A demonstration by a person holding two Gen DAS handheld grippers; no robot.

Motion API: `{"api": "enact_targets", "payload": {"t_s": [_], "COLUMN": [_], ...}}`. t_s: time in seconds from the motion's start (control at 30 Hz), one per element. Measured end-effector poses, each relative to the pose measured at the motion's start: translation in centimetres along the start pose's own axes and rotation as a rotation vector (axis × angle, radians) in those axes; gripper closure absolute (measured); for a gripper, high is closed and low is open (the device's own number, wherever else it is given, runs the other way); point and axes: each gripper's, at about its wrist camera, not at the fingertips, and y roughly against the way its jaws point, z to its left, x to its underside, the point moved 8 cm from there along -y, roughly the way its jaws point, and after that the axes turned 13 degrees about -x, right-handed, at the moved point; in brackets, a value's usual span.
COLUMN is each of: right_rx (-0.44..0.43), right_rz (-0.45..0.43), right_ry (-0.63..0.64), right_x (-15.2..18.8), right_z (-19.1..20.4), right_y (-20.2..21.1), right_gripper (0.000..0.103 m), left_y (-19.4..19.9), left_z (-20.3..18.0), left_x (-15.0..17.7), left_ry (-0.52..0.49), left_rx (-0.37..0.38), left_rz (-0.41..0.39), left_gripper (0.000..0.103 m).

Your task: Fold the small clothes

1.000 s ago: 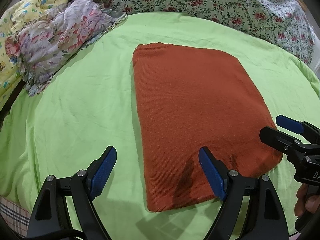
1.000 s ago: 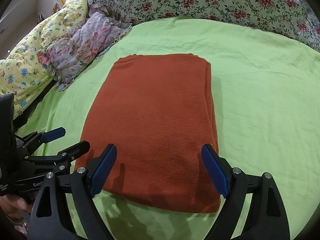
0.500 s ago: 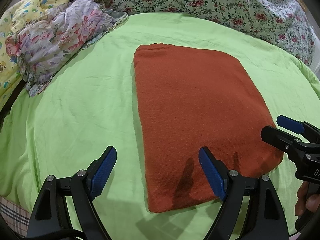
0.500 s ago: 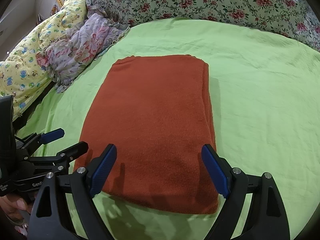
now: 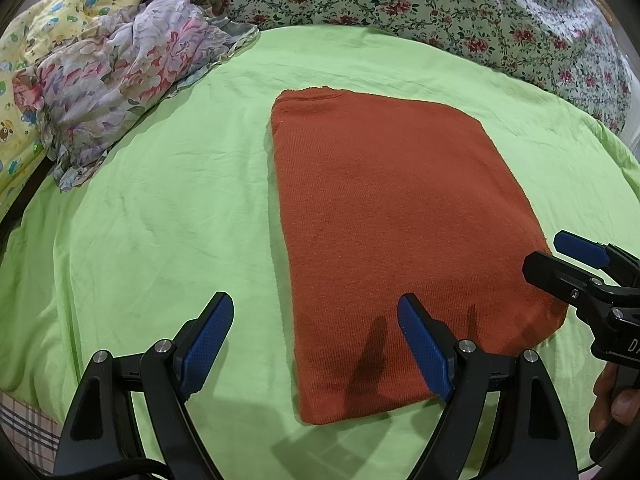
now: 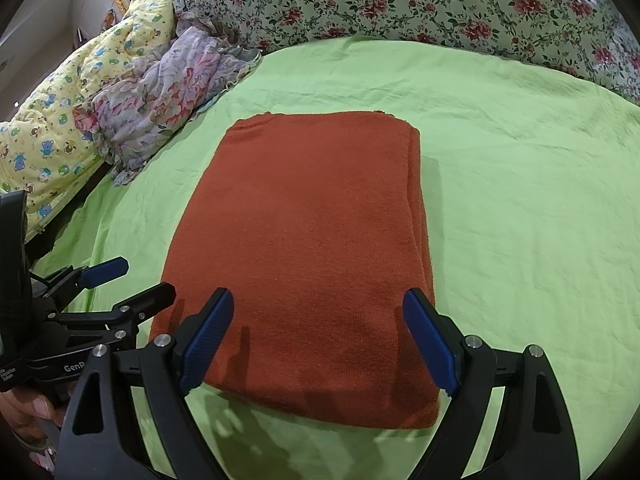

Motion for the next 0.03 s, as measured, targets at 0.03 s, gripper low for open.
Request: {"api": "enact_targets", "payload": {"t_s": [0.03], "right_rx": [0.001], "right_rz": [0.0], "right_ry": [0.0], "right_x": [-0.01], "right_z": [0.0], "right_y": [0.01], "right_gripper": [0.016], "left_y": [0.03], "left_z": [0.04], "left_x": [0.03], "left_ry": [0.001], "left_rx": [0.001], "left_rz": [0.0], "left_gripper": [0.018]}}
